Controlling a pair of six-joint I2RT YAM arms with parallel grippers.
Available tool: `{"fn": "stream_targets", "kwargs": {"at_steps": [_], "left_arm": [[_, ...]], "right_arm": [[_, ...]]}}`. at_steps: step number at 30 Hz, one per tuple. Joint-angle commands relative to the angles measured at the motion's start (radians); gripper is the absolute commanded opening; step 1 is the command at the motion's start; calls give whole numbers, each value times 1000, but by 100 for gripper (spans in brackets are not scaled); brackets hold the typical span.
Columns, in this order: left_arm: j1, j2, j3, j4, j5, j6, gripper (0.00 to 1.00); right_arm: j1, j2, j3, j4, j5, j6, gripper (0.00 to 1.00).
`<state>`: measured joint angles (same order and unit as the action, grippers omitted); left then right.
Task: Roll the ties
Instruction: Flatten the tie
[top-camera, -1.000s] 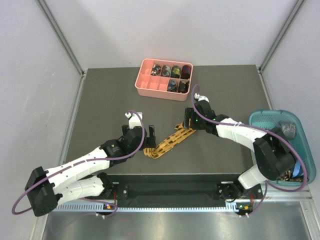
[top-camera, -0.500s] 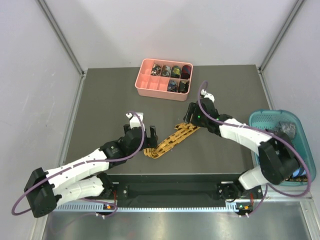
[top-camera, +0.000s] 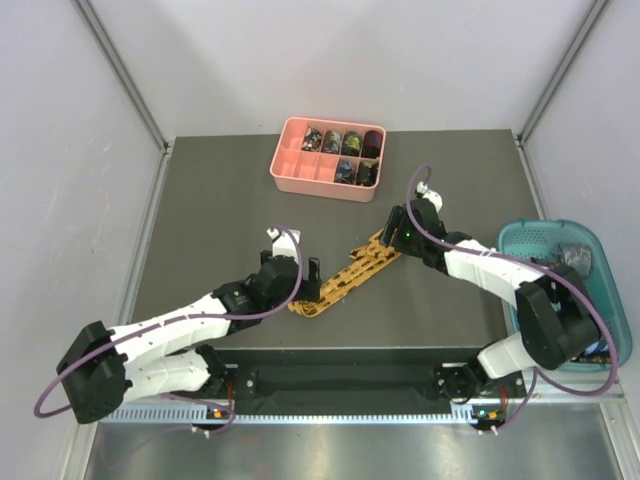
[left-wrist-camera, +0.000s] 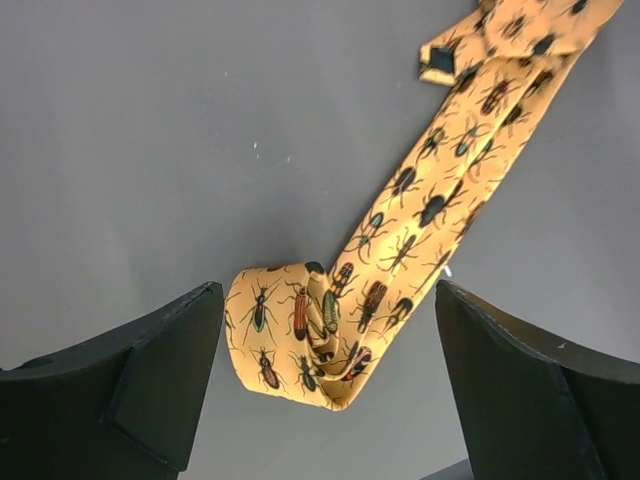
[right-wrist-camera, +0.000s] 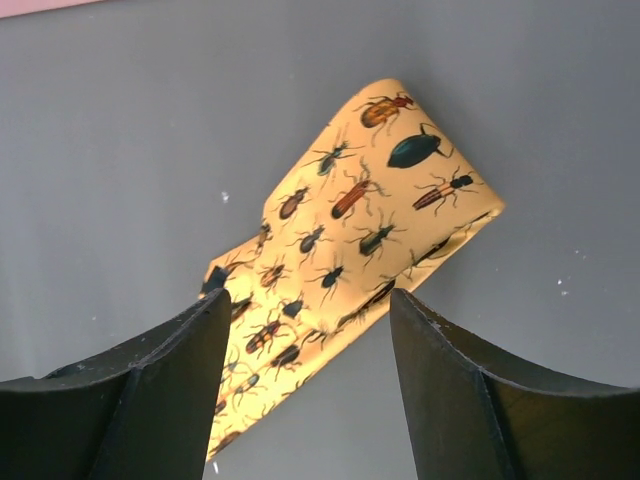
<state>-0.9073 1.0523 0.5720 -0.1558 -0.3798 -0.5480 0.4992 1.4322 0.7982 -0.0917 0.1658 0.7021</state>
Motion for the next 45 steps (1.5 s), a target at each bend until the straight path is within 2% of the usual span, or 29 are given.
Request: {"fn": "stream_targets", "kwargs": {"at_steps": [1,6,9,17,23,27,31,35,39,41,42,45], "left_arm": [[2,32,-27,88,13,0,91],[2,74,-53,125,4,-13,86],[2,98,-69,150,56,-10,79],[1,181,-90,148,99,-20,53],[2,198,-101,148,114,-29,40],[2,184,-124,150,117,-32,31],[1,175,-153,177,119,-35,14],[-2,178,-147,182,134,-18,1],[-4,173,-141,183,127,-12,0],[-7,163,-144,188,127,-7,0],[-8,158,-146,188,125,-4,0],[-10,138,-150,188,125,0,0]], "right_arm": [[-22,40,24,79,-5,20,64],[-31,140,70,141,-52,34,63],[-34,195,101,173,-81,53,61],[-53,276,127,277,-121,120,52],[-73,307,154,262,-81,96,48],[-135,304,164,233,-55,51,47],[-234,272,136,236,-89,19,47],[-278,200,142,210,-107,-109,54],[-265,126,141,168,-153,-232,61],[-239,74,128,155,-163,-318,61],[-223,60,119,150,-164,-352,56],[-150,39,142,68,-163,-473,53]]}}
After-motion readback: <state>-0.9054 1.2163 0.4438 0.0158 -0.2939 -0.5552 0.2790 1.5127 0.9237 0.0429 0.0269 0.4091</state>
